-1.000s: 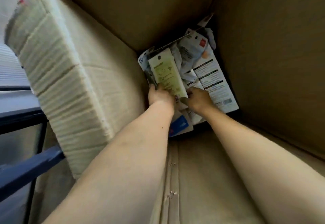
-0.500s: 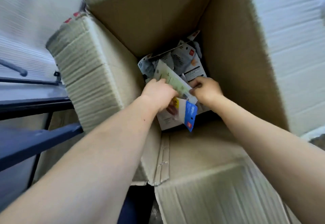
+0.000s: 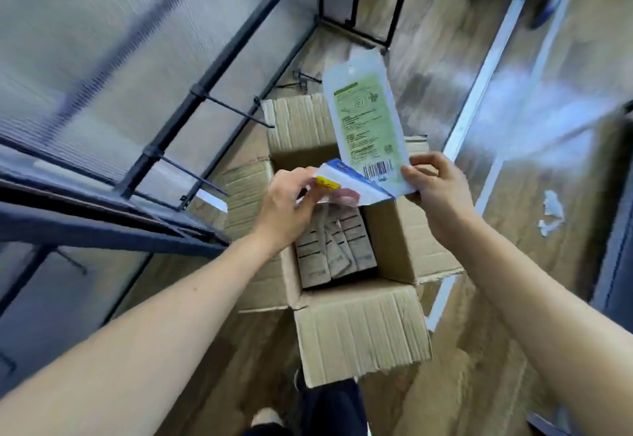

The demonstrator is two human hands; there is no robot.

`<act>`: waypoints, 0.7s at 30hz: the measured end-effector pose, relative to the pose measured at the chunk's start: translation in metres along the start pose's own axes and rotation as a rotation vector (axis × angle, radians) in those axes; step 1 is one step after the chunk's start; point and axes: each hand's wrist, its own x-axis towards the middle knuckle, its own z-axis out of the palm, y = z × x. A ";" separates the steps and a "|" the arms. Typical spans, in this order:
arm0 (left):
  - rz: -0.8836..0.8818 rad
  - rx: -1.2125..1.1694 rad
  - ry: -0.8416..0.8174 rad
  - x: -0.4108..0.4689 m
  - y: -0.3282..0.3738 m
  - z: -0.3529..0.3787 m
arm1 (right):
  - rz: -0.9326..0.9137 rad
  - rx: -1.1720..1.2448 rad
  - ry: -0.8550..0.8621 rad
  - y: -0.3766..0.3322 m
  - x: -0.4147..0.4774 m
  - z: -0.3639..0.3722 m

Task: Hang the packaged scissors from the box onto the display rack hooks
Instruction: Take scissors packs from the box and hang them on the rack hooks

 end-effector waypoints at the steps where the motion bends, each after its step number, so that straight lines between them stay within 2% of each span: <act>1: -0.011 -0.050 0.047 -0.002 0.018 -0.013 | -0.030 0.054 0.001 -0.016 -0.014 -0.003; 4: -0.098 -0.166 0.133 -0.010 0.068 -0.052 | -0.105 0.187 -0.015 -0.060 -0.059 -0.009; 8: -0.030 -0.303 0.277 -0.033 0.135 -0.108 | -0.217 0.298 -0.044 -0.113 -0.128 -0.005; 13: -0.061 -0.647 0.379 -0.076 0.210 -0.176 | -0.352 0.347 -0.177 -0.171 -0.227 0.011; 18: -0.097 -0.778 0.542 -0.110 0.268 -0.245 | -0.518 0.386 -0.351 -0.222 -0.313 0.035; 21: -0.072 -0.868 0.584 -0.127 0.296 -0.288 | -0.578 0.427 -0.465 -0.244 -0.351 0.049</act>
